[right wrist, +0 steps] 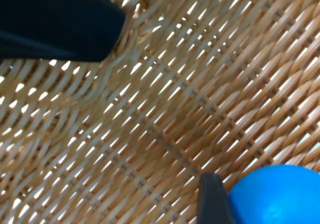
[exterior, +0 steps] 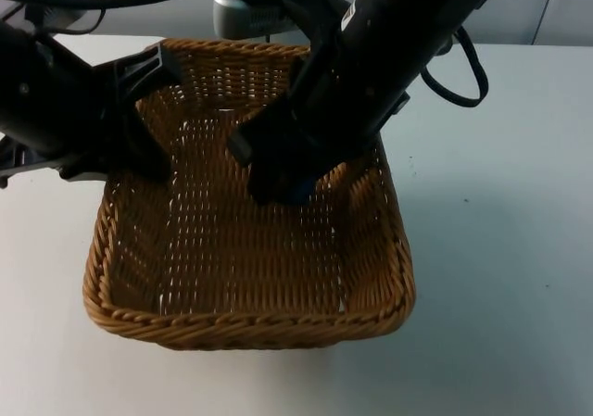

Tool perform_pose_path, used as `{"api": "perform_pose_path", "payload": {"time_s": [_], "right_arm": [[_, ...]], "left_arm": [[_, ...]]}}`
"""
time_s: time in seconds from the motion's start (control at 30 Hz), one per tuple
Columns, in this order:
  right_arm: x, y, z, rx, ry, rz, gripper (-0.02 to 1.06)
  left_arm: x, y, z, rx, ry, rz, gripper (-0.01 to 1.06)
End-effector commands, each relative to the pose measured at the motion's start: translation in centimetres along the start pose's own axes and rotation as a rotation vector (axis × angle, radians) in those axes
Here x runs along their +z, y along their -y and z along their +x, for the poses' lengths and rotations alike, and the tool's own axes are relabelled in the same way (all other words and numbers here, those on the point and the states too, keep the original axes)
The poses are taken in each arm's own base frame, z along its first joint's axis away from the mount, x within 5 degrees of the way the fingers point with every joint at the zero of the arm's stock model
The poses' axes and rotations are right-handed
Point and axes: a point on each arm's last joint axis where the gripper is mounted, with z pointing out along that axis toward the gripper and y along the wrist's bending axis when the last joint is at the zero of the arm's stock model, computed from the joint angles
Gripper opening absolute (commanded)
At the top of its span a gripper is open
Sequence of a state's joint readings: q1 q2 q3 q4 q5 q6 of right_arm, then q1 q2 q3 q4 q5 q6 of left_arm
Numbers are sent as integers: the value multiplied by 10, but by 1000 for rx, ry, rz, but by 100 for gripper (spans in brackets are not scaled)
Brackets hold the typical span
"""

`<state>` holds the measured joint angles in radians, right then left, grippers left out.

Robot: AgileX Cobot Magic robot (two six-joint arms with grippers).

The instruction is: Pick up the basket with the left hand and place the ball into the basket with the right hand.

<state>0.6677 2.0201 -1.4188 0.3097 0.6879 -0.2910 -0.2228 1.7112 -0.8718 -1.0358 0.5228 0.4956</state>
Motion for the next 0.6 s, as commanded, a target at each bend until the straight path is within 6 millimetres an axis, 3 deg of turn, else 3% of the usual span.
{"api": "perform_pose_path", "payload": {"time_s": [0.0, 0.1, 0.13, 0.23, 0.37, 0.57], "right_arm": [[1, -1, -1, -7, 14, 1, 4], [1, -1, -2, -7, 18, 2, 22], [1, -1, -2, -7, 18, 2, 22], [1, -1, -2, -7, 18, 2, 42], [1, -1, -2, -7, 24, 3, 48], [1, -1, -2, -7, 24, 3, 48]], "left_arm": [[-4, 4, -1, -26, 13, 23, 0], [-4, 4, -1, -26, 13, 23, 0], [-4, 4, -1, -26, 13, 23, 0], [-4, 4, -1, -26, 15, 22, 0], [-4, 4, -1, -26, 15, 22, 0], [-4, 4, -1, -26, 15, 22, 0]]}}
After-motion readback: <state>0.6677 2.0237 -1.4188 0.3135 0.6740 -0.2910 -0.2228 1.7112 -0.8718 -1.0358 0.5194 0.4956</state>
